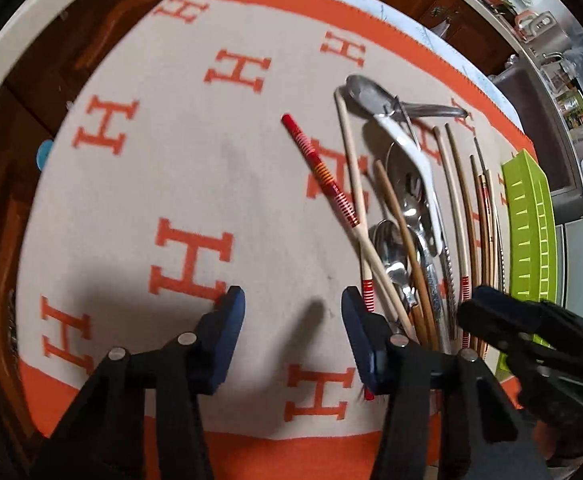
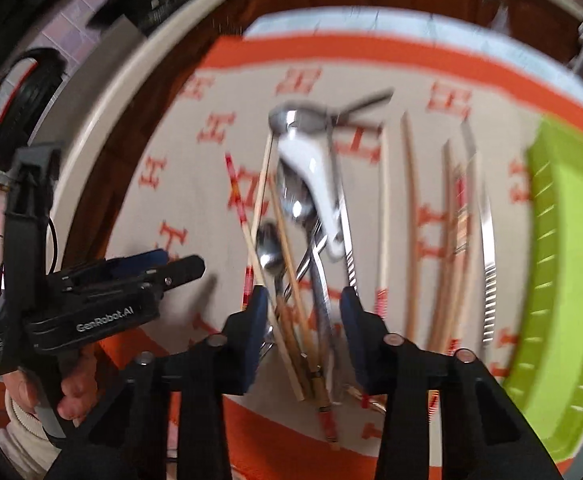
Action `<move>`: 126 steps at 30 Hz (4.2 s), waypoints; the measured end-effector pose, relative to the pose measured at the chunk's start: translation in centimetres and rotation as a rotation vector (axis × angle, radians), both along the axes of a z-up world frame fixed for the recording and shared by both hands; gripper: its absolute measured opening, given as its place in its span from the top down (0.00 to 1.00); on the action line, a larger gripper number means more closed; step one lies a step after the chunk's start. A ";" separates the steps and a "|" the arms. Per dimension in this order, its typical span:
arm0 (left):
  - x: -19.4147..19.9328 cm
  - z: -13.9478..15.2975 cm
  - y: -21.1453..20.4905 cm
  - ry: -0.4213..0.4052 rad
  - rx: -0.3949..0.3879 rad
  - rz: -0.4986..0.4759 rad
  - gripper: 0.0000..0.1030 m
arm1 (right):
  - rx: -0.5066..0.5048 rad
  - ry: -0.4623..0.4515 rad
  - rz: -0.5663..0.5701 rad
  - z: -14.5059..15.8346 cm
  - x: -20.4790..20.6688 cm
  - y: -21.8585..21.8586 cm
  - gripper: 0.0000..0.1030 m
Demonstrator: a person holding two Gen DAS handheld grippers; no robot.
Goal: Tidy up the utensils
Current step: 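Lower both tools toward the chopsticks lying in the utensil pile, then grasp a red-striped chopstick with the left tool while the right tool grasps a plain chopstick, then lay the red-striped chopstick in the tray with the left tool while the right tool lays its chopstick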
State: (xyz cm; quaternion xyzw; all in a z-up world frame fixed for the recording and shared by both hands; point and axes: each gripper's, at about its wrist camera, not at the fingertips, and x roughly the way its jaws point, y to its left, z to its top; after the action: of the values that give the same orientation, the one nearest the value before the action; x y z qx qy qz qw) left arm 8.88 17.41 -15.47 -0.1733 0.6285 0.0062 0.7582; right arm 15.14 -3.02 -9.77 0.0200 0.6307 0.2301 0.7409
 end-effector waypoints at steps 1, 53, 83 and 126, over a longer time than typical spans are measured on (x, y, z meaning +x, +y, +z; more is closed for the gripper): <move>0.0 -0.3 0.1 0.005 -0.007 0.007 0.53 | 0.001 0.012 0.004 -0.9 0.1 0.2 0.72; 4.4 -1.1 -2.0 -0.002 -0.019 0.029 0.93 | 0.051 0.116 0.010 -5.1 0.4 0.1 0.93; 2.6 8.3 -15.8 -0.129 -0.128 -0.266 0.97 | 0.163 -0.112 -0.287 6.1 -2.5 -17.7 0.94; 4.1 6.3 -29.1 -0.166 0.094 -0.438 0.55 | -0.068 -0.147 -0.513 1.9 -3.8 -28.6 0.83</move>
State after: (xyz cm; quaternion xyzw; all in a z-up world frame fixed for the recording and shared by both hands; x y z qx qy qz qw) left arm 13.02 -11.72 -9.13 0.0028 0.5857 -0.1432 0.7978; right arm 11.33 -31.64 -7.89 0.1376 0.5569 0.0145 0.8190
